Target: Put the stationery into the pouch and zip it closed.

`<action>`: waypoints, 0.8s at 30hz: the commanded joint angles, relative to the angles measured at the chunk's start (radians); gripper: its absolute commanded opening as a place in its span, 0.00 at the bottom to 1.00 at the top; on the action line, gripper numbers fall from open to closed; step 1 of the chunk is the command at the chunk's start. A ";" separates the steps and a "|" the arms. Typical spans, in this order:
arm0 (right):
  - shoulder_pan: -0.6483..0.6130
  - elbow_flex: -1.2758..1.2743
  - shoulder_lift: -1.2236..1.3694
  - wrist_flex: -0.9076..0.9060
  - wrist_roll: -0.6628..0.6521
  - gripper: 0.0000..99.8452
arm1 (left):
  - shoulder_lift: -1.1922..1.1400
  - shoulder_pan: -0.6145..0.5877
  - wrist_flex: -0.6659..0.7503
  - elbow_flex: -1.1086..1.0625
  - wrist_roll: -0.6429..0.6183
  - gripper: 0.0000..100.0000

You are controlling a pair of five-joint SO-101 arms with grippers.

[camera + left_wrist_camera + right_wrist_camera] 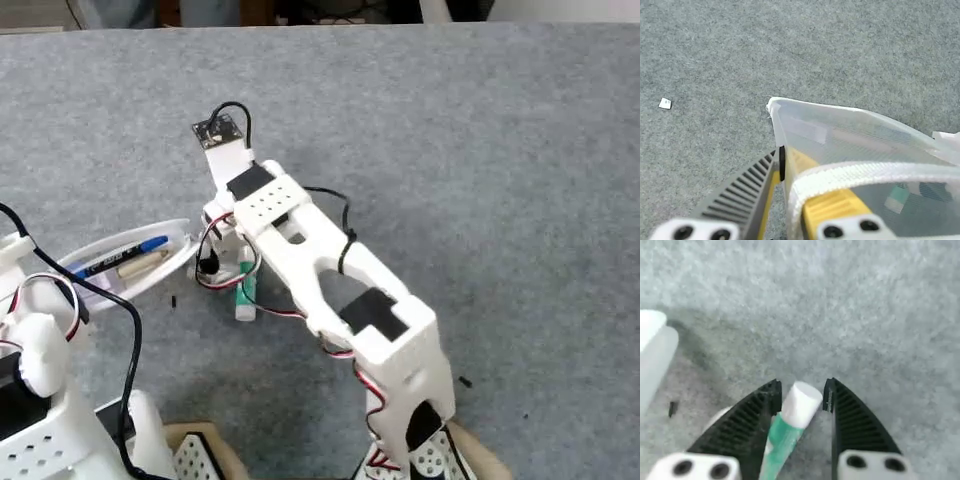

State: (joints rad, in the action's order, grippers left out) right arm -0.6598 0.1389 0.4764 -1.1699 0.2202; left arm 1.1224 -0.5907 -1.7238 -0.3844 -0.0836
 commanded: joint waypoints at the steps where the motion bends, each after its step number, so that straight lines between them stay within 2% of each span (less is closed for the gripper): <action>1: 0.029 0.035 -0.065 -0.072 0.009 0.16 | 0.006 -0.012 0.032 0.010 0.000 0.03; 7: 0.029 0.035 -0.062 -0.143 0.028 0.16 | 0.006 -0.012 0.032 0.012 0.000 0.03; 11: 0.028 0.039 -0.062 -0.124 0.161 0.16 | 0.006 -0.012 0.032 0.012 0.000 0.03; 18: 0.021 0.035 -0.061 -0.072 0.288 0.16 | 0.006 -0.012 0.032 0.010 0.000 0.03; 24: -0.017 0.036 -0.018 -0.071 0.446 0.16 | 0.006 -0.012 0.032 0.010 0.000 0.03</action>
State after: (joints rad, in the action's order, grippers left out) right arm -0.6490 0.1389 0.4733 -1.2528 0.6038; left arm 1.1224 -0.5907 -1.7238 -0.3844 -0.0836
